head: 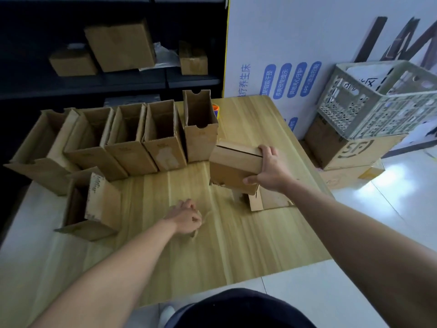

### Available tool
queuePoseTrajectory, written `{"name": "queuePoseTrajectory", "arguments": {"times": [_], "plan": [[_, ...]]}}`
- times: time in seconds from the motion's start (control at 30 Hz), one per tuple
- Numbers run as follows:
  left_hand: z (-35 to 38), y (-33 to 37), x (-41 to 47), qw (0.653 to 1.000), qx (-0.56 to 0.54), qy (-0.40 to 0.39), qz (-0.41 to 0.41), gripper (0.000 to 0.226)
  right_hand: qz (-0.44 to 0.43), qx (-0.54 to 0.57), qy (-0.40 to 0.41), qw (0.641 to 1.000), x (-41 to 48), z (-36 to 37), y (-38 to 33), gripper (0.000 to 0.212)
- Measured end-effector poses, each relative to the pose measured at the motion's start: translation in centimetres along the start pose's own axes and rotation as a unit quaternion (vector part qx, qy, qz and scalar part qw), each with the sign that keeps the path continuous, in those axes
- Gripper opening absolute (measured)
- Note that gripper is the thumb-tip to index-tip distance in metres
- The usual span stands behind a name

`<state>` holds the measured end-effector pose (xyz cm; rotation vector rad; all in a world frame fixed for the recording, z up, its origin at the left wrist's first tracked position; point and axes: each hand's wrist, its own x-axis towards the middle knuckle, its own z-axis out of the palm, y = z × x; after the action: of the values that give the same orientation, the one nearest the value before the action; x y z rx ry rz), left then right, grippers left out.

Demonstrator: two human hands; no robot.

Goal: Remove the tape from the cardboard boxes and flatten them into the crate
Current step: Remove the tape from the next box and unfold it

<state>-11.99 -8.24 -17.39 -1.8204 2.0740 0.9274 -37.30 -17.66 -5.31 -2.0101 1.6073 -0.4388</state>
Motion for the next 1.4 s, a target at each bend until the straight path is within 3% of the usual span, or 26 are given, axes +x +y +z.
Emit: {"name": "queuePoseTrajectory", "arguments": {"times": [0.17, 0.27, 0.43, 0.57, 0.7, 0.73, 0.8, 0.83, 0.9, 1.0, 1.07, 1.2, 1.33, 1.4], "plan": [[-0.5, 0.0, -1.2, 0.998, -0.017, 0.007, -0.062, 0.054, 0.009, 0.017, 0.002, 1.0, -0.2, 1.0, -1.0, 0.102], [-0.6, 0.0, -1.3, 0.995, -0.05, 0.052, -0.063, 0.035, 0.008, 0.016, -0.001, 1.0, -0.5, 1.5, -1.5, 0.103], [-0.8, -0.9, -1.8, 0.954, -0.25, 0.128, -0.108, 0.004, 0.016, 0.027, 0.001, 1.0, -1.1, 1.8, -2.3, 0.102], [-0.9, -1.4, -2.4, 0.936, -0.282, 0.143, -0.153, 0.014, 0.017, 0.035, -0.006, 0.999, -1.5, 2.5, -3.2, 0.101], [-0.5, -2.3, -2.6, 0.923, -0.298, 0.17, -0.176, 0.047, 0.018, 0.036, -0.012, 0.999, -1.8, 3.2, -4.1, 0.102], [-0.3, -2.6, -2.8, 0.915, -0.312, 0.185, -0.177, 0.043, 0.018, 0.037, -0.014, 0.999, -1.9, 3.4, -4.4, 0.103], [0.2, -3.4, -3.1, 0.907, -0.322, 0.206, -0.177, 0.01, 0.017, 0.041, -0.019, 0.999, -2.0, 3.8, -5.0, 0.104], [0.6, -3.9, -3.1, 0.91, -0.312, 0.21, -0.176, 0.013, 0.015, 0.042, -0.021, 0.999, -2.0, 4.0, -5.3, 0.104], [1.2, -4.3, -3.3, 0.92, -0.294, 0.192, -0.176, 0.021, 0.011, 0.037, -0.028, 0.999, -2.1, 4.6, -6.0, 0.106], [1.8, -5.0, -3.5, 0.957, -0.184, 0.144, -0.172, 0.035, 0.007, 0.026, -0.041, 0.999, -2.2, 5.7, -7.1, 0.106], [1.7, -5.8, -3.8, 0.969, -0.187, 0.091, -0.137, 0.036, 0.004, 0.017, -0.048, 0.999, -2.3, 6.3, -7.9, 0.106], [1.3, -7.3, -4.8, 0.941, -0.315, 0.04, -0.12, 0.03, 0.002, 0.013, -0.062, 0.998, -2.4, 7.7, -9.3, 0.109], [1.2, -7.9, -4.9, 0.922, -0.359, 0.066, -0.129, 0.021, -0.004, -0.006, -0.091, 0.996, -2.7, 9.5, -10.6, 0.108], [1.2, -8.0, -5.1, 0.921, -0.345, 0.094, -0.156, 0.036, -0.009, -0.023, -0.101, 0.995, -2.9, 10.3, -11.0, 0.106]]}}
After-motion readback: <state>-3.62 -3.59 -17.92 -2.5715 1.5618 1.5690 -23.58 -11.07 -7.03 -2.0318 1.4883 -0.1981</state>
